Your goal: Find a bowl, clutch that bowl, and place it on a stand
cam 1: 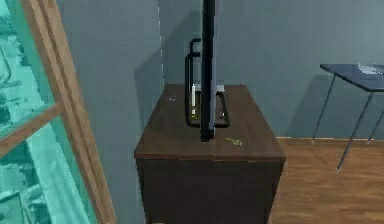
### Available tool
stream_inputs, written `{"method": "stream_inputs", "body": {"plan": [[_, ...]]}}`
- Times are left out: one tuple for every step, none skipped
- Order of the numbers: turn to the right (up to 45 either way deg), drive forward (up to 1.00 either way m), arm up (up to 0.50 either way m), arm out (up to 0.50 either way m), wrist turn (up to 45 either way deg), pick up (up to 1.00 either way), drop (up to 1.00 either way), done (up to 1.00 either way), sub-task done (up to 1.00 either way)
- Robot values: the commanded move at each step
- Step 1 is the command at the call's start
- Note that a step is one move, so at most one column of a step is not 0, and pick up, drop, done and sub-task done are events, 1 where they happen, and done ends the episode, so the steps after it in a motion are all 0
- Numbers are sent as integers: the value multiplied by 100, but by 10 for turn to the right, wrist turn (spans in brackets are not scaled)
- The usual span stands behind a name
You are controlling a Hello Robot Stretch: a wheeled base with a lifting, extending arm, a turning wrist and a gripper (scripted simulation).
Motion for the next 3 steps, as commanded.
{"method": "stream_inputs", "body": {"plan": [[450, 0, 0, 0, 0, 0, 0, 0, 0], [0, 100, 0, 0, 0, 0, 0, 0, 0], [60, 0, 0, 0, 0, 0, 0, 0, 0]]}}
